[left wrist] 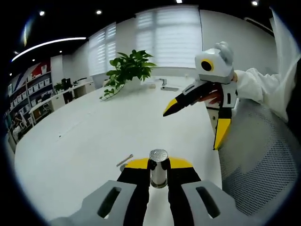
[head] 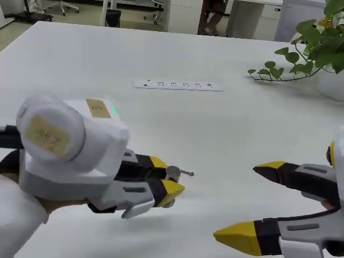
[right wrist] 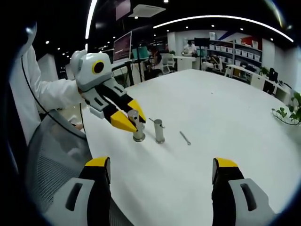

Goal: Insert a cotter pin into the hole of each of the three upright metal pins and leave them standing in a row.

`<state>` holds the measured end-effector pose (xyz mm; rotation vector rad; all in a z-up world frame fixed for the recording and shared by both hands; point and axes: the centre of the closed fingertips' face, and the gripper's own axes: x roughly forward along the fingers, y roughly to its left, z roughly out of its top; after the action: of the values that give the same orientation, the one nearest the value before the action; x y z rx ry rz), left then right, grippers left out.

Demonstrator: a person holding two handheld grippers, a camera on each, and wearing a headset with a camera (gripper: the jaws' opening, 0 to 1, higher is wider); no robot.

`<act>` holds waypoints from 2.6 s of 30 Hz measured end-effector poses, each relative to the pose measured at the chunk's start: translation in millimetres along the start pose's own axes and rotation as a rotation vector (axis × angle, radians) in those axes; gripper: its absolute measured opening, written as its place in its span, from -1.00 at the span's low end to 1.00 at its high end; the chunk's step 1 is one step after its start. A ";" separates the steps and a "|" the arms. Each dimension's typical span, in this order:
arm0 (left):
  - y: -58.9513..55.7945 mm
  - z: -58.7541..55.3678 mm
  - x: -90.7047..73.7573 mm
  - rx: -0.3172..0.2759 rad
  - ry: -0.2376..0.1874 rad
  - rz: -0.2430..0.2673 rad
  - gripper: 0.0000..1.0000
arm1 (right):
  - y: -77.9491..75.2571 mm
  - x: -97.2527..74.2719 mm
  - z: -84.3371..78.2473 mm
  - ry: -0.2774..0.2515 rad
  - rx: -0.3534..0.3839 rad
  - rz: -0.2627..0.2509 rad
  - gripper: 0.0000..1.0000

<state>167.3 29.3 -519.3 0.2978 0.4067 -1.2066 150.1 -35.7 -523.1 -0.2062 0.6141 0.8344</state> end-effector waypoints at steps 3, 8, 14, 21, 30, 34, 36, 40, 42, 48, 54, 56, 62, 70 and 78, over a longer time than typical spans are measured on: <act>-4.0 -6.8 6.8 -0.004 0.011 -0.014 -0.81 | -0.4 -0.7 -1.0 0.005 0.003 -0.004 0.75; -6.9 -20.8 15.8 0.001 0.064 -0.013 -0.81 | 1.3 -0.2 -0.2 0.006 0.002 -0.003 0.75; -8.3 -33.6 24.9 -0.009 0.099 0.001 -0.81 | 3.7 0.8 -3.3 0.016 0.000 0.001 0.75; -11.9 -38.9 30.4 -0.012 0.111 -0.008 -0.81 | 4.8 0.6 -3.3 0.015 0.005 0.007 0.76; -16.1 -39.9 33.5 -0.007 0.114 -0.017 -0.81 | 5.6 0.6 -4.5 0.015 0.010 0.005 0.75; -16.8 -40.9 32.5 0.003 0.116 -0.018 -0.81 | 5.8 0.2 -5.1 0.016 0.011 0.006 0.75; -16.6 -41.7 31.4 0.003 0.115 -0.017 -0.80 | 5.7 -0.1 -5.5 0.016 0.009 0.006 0.75; -16.2 -41.4 31.3 -0.002 0.091 -0.020 -0.80 | 5.3 0.8 -6.7 0.018 0.011 0.007 0.75; -16.4 -41.0 31.5 0.017 0.086 -0.024 -0.80 | 5.3 1.6 -7.0 0.020 0.011 0.007 0.75; -22.5 -42.8 27.9 0.070 0.083 -0.075 -0.63 | 7.3 3.4 -6.7 0.017 0.007 0.018 0.75; -33.7 -33.3 10.8 0.012 0.017 -0.134 -0.16 | 8.0 4.7 -8.3 0.020 0.008 0.023 0.75; -34.3 -26.5 1.5 0.010 -0.020 -0.134 -0.09 | 8.0 4.9 -9.5 0.021 0.009 0.023 0.75; -32.7 -18.1 -25.5 -0.022 -0.075 -0.114 0.43 | 7.7 6.3 -11.5 0.028 0.009 0.028 0.75; -19.9 -35.5 -60.7 -0.091 -0.055 -0.075 0.59 | 6.4 10.5 -8.0 0.027 0.013 0.035 0.75; -13.8 -51.4 -81.1 -0.151 -0.042 -0.035 0.97 | -2.5 11.9 -5.8 0.042 0.005 0.018 0.54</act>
<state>122.7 115.0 -528.1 0.1357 0.4652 -1.2075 155.5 -32.2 -534.9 -0.2142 0.6582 0.8478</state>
